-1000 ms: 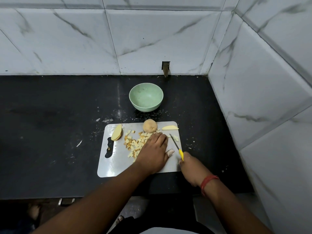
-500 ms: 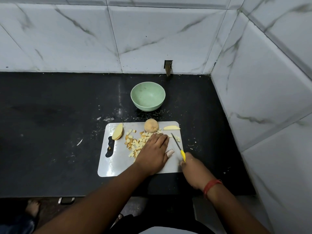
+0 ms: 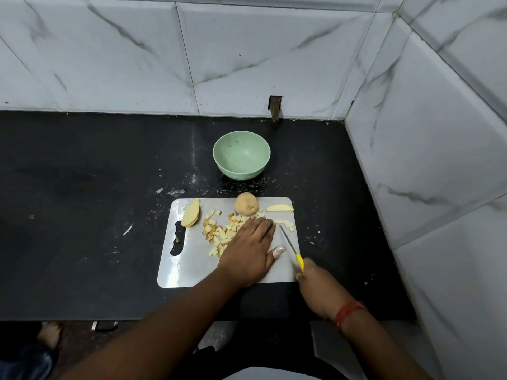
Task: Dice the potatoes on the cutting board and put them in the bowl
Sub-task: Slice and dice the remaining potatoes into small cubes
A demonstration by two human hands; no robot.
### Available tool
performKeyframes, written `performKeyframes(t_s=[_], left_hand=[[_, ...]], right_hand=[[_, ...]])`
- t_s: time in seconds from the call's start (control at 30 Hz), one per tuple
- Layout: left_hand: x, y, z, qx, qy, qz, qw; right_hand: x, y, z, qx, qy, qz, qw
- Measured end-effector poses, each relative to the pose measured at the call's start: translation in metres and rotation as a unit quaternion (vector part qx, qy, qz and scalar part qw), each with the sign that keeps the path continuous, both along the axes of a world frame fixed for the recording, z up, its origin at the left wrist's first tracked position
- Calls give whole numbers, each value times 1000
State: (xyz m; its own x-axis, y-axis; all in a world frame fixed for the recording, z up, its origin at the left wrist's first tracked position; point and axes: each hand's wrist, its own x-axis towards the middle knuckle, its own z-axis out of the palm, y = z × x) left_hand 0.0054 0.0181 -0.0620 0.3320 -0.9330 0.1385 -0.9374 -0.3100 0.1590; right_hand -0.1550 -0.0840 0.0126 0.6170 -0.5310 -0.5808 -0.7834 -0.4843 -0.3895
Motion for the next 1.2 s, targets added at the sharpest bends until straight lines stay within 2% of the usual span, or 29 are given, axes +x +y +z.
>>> performKeyframes(t_s=[0.2, 0.53, 0.7, 0.8, 0.93, 1.03, 1.2], left_hand=[[-1, 1, -1, -4, 12, 10, 1000], [-1, 0, 2, -2, 12, 12, 1000], [-2, 2, 4, 9, 1, 16, 1000], [-3, 2, 8, 13, -10, 20, 1000], [-4, 5, 9, 11, -38, 4, 999], [-2, 6, 10, -7, -38, 12, 999], [5, 3, 17, -57, -35, 13, 998]], right_hand=[[7, 1, 3, -7, -48, -13, 999], [20, -1, -4, 4, -10, -13, 1000], [1, 3, -2, 29, -13, -3, 999], [-9, 1, 2, 102, -43, -59, 992], [-18, -4, 18, 195, -126, -175, 957], [-23, -7, 29, 231, -154, -208, 938], [-30, -8, 29, 244, -168, -224, 928]])
